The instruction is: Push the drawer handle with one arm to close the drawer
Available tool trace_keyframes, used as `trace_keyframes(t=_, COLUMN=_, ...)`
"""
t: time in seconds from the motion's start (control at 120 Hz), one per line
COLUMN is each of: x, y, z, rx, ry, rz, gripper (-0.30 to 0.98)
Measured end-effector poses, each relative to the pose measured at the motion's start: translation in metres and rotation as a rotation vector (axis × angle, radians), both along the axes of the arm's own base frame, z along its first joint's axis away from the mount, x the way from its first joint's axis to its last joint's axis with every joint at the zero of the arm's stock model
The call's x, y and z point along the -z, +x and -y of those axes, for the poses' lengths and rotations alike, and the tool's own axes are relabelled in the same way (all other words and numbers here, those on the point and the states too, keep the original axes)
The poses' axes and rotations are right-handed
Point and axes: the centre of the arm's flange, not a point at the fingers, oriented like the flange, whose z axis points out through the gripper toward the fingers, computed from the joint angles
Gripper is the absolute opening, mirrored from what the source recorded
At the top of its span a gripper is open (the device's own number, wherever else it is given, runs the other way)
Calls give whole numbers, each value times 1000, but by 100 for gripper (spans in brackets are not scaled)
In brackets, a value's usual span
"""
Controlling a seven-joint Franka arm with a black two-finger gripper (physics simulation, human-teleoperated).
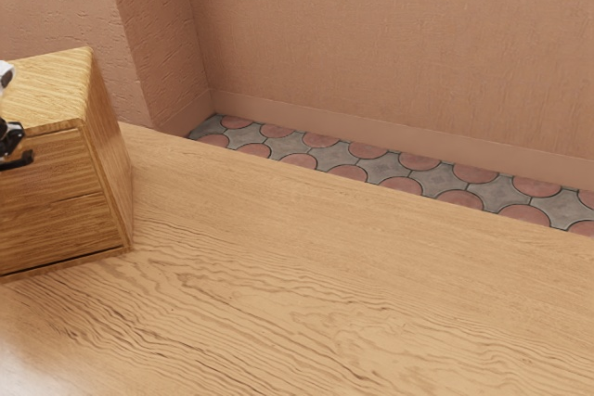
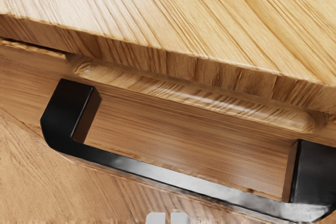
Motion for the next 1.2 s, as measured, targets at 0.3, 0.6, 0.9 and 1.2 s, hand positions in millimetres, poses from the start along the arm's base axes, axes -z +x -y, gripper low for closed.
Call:
trace_keyframes(t=0.3, x=-82, y=-2, z=111, rx=165, ry=-68, rz=16, gripper=-10)
trace_keyframes(t=0.6, x=-127, y=20, z=226, rx=346, ry=-134, rz=-62, gripper=-10)
trace_keyframes(t=0.9, x=-107, y=79, z=232, rx=309, ry=-217, rz=-227, gripper=-4)
trace_keyframes(t=1.2, x=-103, y=87, z=255, rx=333, ry=-250, rz=-272, gripper=49)
